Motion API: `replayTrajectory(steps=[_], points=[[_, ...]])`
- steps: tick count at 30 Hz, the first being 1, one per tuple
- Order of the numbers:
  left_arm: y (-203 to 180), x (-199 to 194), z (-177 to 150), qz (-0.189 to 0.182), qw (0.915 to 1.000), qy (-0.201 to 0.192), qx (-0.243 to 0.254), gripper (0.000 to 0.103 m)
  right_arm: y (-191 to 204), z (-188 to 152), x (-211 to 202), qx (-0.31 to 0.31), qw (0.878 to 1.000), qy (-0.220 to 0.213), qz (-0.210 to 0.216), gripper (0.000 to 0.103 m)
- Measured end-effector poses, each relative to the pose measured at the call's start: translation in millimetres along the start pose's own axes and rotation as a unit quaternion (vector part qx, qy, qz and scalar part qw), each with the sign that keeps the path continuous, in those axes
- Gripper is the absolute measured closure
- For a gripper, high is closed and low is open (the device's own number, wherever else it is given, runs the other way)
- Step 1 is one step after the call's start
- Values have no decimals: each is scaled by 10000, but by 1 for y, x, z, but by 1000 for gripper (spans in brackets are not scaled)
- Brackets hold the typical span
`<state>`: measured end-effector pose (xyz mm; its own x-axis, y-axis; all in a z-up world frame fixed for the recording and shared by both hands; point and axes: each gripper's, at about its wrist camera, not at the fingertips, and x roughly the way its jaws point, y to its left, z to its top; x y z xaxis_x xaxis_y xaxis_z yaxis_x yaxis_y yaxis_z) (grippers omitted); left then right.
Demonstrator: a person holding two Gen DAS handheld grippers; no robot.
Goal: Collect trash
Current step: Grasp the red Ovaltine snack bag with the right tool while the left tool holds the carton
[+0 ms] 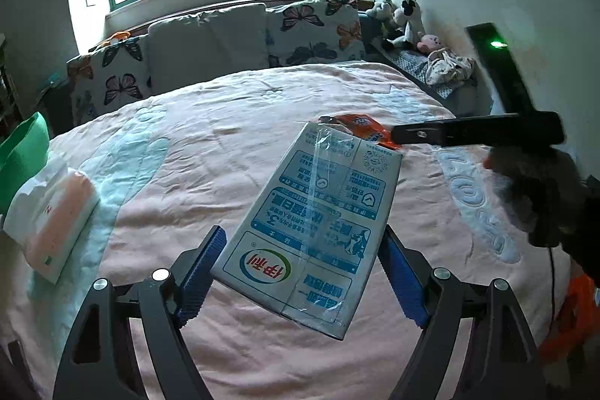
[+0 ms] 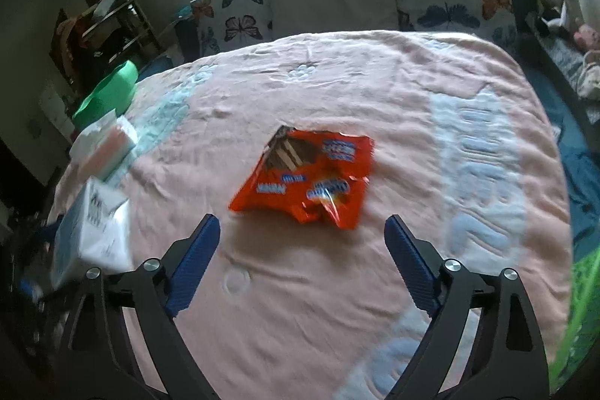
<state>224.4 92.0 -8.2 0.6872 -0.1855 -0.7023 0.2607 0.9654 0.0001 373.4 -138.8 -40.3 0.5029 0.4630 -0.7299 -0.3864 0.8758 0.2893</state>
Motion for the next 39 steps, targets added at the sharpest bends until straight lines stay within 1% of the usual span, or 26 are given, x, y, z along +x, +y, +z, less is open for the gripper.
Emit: replayTrajectory(steps=[5,10,12,20,22,24,25,27,28,30,32,35,36,37,38,39], points=[[6,-1,-7,-29,10000,-10,-56,25,6,12,28,57,9999,89,-88,8],[13,-2,-10,-64,9999,-27,-141,25,8,17,54,191,9988,193,-396,6],[15,-2,-10,-66,9998,-35,-163,25,10,16,62,232,9988,235,-365,5],[18,-2,-14,-104,9997,-29,-241,24,22,14,79,-27,9964,297,-796,5],[19,-1,-14,-115,9996,-9,-272,25,26,12,81,-180,9949,312,-946,8],[19,-1,-14,-114,9995,-8,-278,25,28,9,79,-321,9939,282,-1021,18],[19,-1,-14,-114,9995,-7,-287,25,27,8,76,-313,9943,256,-988,22],[18,-2,-14,-131,9995,-11,-302,24,23,7,71,-223,9956,272,-868,33],[17,-3,-14,-125,9995,-21,-294,24,21,6,68,-176,9960,266,-836,35],[15,-5,-13,-140,9994,-42,-311,24,17,4,60,-56,9970,247,-725,45],[11,-7,-13,-145,9995,-71,-288,24,13,1,53,34,9975,224,-671,48],[7,-10,-12,-181,9994,-113,-288,24,8,-1,45,105,9981,199,-570,48],[6,-11,-12,-179,9994,-128,-278,24,6,-1,44,148,9983,217,-517,45],[5,-12,-12,-179,9994,-135,-271,24,4,-1,44,231,9985,256,-429,41],[5,-12,-11,-187,9994,-135,-275,24,3,-1,44,308,9985,265,-379,33],[6,-13,-11,-189,9993,-138,-278,24,2,0,43,388,9983,243,-355,28]])
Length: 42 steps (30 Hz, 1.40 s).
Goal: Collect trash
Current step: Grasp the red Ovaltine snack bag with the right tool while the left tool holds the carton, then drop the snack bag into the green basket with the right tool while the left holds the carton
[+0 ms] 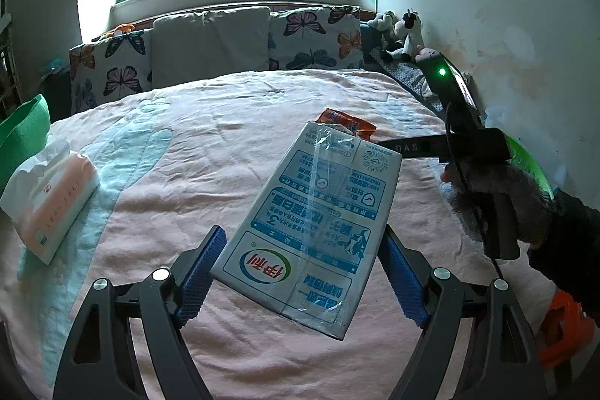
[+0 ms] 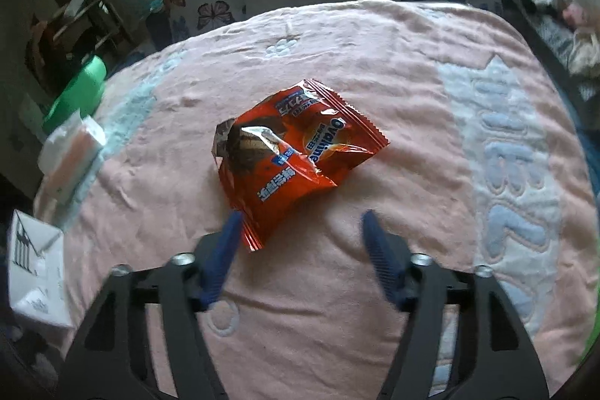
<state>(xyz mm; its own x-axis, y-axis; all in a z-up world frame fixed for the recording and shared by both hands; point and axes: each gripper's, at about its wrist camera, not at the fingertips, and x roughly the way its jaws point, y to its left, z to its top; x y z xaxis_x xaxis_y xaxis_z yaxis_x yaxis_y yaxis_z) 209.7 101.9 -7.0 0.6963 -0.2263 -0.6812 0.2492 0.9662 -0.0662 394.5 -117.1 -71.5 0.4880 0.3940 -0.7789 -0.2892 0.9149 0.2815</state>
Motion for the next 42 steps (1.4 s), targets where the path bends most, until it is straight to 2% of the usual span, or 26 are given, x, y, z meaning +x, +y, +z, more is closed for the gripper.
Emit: replayTrajectory(steps=[6,10,14,16,18,19,21,25,33,42], points=[[8,-1,-2,30,10000,-16,-72,24,13,11,6,121,9998,-21,127,13],[15,-2,-6,17,9999,-26,-115,24,22,21,20,205,9997,-9,-109,6],[19,-3,-9,5,9999,-19,-170,24,21,28,36,499,9978,-43,-431,5],[22,-2,-10,2,9998,-5,-199,24,23,30,39,500,9966,-125,-637,8],[24,-2,-11,4,9997,7,-223,24,27,30,40,366,9956,-156,-848,20],[23,-2,-12,-3,9997,10,-236,24,27,29,39,318,9957,-160,-850,21],[24,-2,-12,-16,9997,18,-250,24,25,27,35,285,9960,-192,-827,33],[19,-4,-12,-48,9997,-2,-255,24,18,22,23,334,9974,-173,-613,46],[-1,-9,-8,-148,9997,-52,-174,24,5,-7,-24,185,9986,-223,-435,48],[-52,-6,1,-470,9989,-49,19,24,-31,-51,-98,267,9981,-328,-447,48]])
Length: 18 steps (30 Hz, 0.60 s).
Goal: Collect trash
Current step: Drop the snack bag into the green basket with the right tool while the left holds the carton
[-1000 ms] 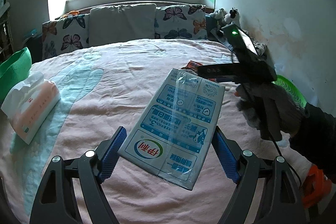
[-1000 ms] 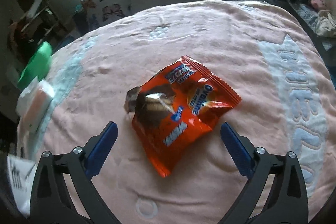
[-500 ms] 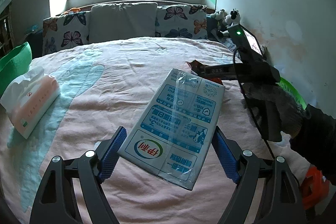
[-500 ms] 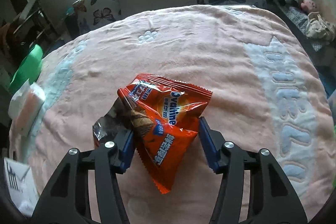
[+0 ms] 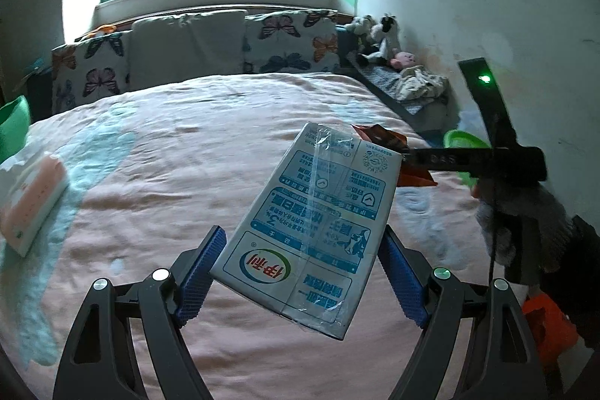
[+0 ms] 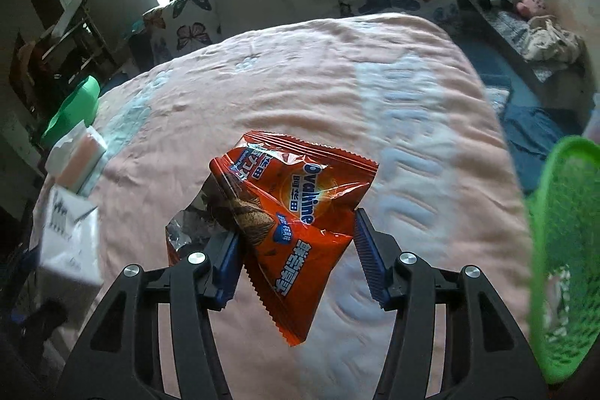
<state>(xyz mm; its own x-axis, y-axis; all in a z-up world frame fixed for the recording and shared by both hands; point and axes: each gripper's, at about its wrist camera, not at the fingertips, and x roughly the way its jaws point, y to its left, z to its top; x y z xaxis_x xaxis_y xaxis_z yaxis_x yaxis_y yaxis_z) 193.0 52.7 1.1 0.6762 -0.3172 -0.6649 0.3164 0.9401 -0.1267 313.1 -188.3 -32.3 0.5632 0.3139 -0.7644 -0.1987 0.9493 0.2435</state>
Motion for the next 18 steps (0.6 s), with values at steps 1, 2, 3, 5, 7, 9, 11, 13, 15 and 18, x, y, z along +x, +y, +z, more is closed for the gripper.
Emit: replayTrajectory(steps=[1,2,3,5,7,9,11,13,15,18], points=[[-9,2,1,-55,10000,8,47,24,-5,-3,-7,14,10000,-30,-25,48],[-15,4,2,-92,9999,14,73,24,-11,-6,-15,37,10000,-59,-44,48],[-23,7,4,-141,9998,24,111,24,-18,-10,-23,76,9999,-83,-61,48],[-36,12,7,-216,9996,55,163,24,-30,-17,-38,145,9997,-130,-120,48],[-50,16,11,-324,9992,78,197,24,-45,-24,-53,213,9994,-187,-196,48],[-67,21,15,-407,9987,76,289,24,-61,-31,-70,298,9987,-266,-303,48],[-81,25,19,-487,9981,74,369,24,-76,-37,-82,382,9981,-311,-382,48],[-97,29,23,-569,9973,69,464,24,-94,-44,-96,468,9969,-351,-523,48],[-108,32,25,-639,9966,88,519,24,-113,-51,-106,545,9955,-377,-672,47],[-128,39,30,-747,9953,121,609,24,-138,-60,-120,681,9930,-400,-882,46]])
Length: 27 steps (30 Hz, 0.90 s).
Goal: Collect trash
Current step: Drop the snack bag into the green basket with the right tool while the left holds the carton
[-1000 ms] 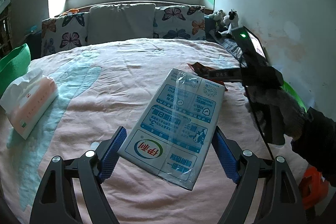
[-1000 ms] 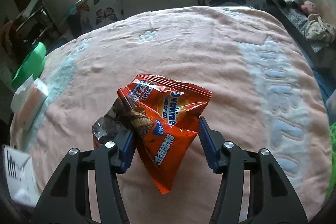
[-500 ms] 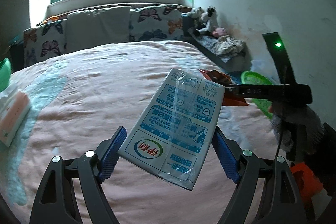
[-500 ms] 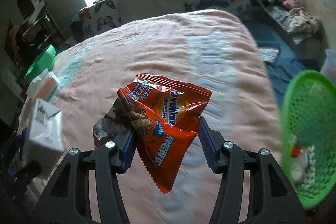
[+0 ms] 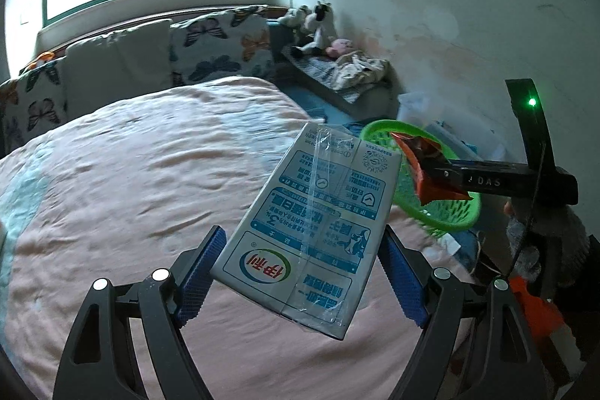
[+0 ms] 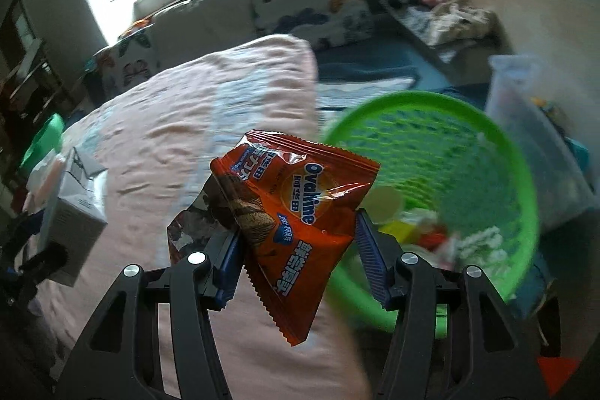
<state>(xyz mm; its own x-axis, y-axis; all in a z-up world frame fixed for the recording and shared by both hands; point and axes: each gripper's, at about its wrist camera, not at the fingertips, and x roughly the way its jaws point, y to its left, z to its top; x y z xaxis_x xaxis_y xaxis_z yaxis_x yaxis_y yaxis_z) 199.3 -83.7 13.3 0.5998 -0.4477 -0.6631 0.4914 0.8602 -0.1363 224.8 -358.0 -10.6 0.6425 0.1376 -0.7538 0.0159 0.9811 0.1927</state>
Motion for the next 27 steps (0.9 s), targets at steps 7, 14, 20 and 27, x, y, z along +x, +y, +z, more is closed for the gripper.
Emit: replayTrajectory(steps=[7,14,20,27], points=[[-37,23,20,-218,9996,60,188,24,-55,-9,-9,288,9989,-26,-381,41],[-69,44,33,-311,9986,199,368,24,-92,-17,-5,544,9967,2,-605,26],[-88,61,40,-354,9978,322,454,24,-113,-17,-4,692,9961,-32,-555,20],[-103,77,43,-438,9969,441,487,24,-121,-18,-6,624,9967,-82,-518,14]])
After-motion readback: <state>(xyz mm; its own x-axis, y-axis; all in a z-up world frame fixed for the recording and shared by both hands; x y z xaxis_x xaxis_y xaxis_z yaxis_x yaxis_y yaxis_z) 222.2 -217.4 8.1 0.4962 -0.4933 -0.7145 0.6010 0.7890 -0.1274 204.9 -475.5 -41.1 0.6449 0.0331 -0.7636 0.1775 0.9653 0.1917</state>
